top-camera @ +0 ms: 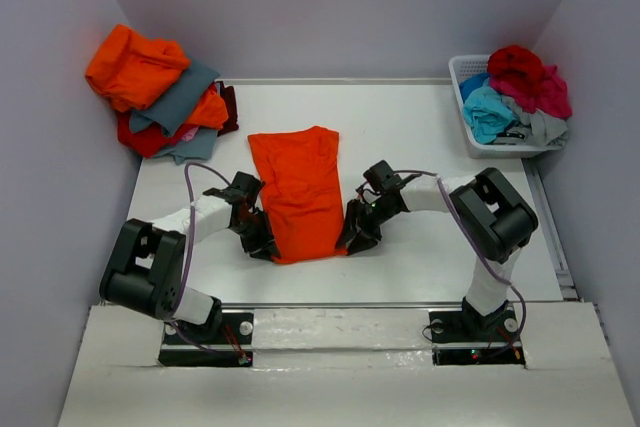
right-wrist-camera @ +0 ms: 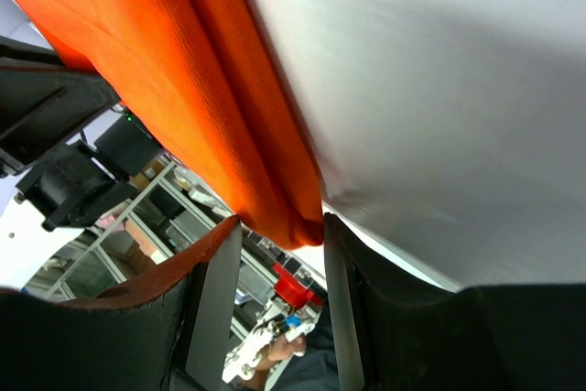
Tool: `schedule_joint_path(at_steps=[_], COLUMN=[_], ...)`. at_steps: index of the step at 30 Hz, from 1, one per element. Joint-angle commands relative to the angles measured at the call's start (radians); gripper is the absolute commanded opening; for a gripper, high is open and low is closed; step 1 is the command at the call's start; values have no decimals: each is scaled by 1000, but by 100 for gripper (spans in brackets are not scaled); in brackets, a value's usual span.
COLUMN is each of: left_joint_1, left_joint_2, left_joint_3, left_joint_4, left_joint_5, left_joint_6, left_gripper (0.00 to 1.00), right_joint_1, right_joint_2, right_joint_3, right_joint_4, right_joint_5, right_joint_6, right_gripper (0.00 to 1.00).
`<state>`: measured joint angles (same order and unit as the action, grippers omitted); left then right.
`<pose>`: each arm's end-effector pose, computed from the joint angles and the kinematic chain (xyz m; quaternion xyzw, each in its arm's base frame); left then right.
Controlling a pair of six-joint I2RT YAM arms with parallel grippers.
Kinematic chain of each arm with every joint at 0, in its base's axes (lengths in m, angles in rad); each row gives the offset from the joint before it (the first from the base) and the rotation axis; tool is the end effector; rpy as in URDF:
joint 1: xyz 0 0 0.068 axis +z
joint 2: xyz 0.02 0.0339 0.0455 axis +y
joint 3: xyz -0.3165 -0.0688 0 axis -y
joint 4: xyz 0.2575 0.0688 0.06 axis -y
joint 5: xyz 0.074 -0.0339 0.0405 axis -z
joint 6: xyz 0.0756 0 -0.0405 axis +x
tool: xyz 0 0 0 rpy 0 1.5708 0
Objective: Fold and stack the t-shirts
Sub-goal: Fold the tshirt
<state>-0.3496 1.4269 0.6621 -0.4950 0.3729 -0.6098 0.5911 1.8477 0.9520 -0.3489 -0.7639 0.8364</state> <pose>0.2218 -0.1102 0.1543 -0.0975 0.9663 -0.2327 0.0505 0.2660 0.2415 0.1326 -0.0520 -0.9162 -0.3767 0.1269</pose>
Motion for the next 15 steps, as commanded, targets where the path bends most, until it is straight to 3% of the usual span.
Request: schedule_joint_path(at_steps=[1, 8, 9, 10, 15], left_joint_1=[0, 0, 0, 0, 0], left_joint_2=[-5, 7, 9, 10, 0], left_joint_3=[-6, 13, 14, 14, 13], left_joint_4=[-16, -27, -28, -28, -34], left_joint_5=[-20, -23, -25, -25, -35], left_joint_6=[27, 39, 41, 42, 35], left_gripper=[30, 30, 30, 30, 21], right_joint_1=[10, 19, 19, 19, 19], right_joint_2=[21, 41, 39, 39, 15], right_joint_3=[33, 36, 34, 34, 34], right_joint_4=[33, 76, 73, 70, 39], right_joint_5=[5, -9, -11, -9, -3], right_joint_6=[29, 56, 55, 53, 33], right_gripper=[46, 40, 27, 22, 14])
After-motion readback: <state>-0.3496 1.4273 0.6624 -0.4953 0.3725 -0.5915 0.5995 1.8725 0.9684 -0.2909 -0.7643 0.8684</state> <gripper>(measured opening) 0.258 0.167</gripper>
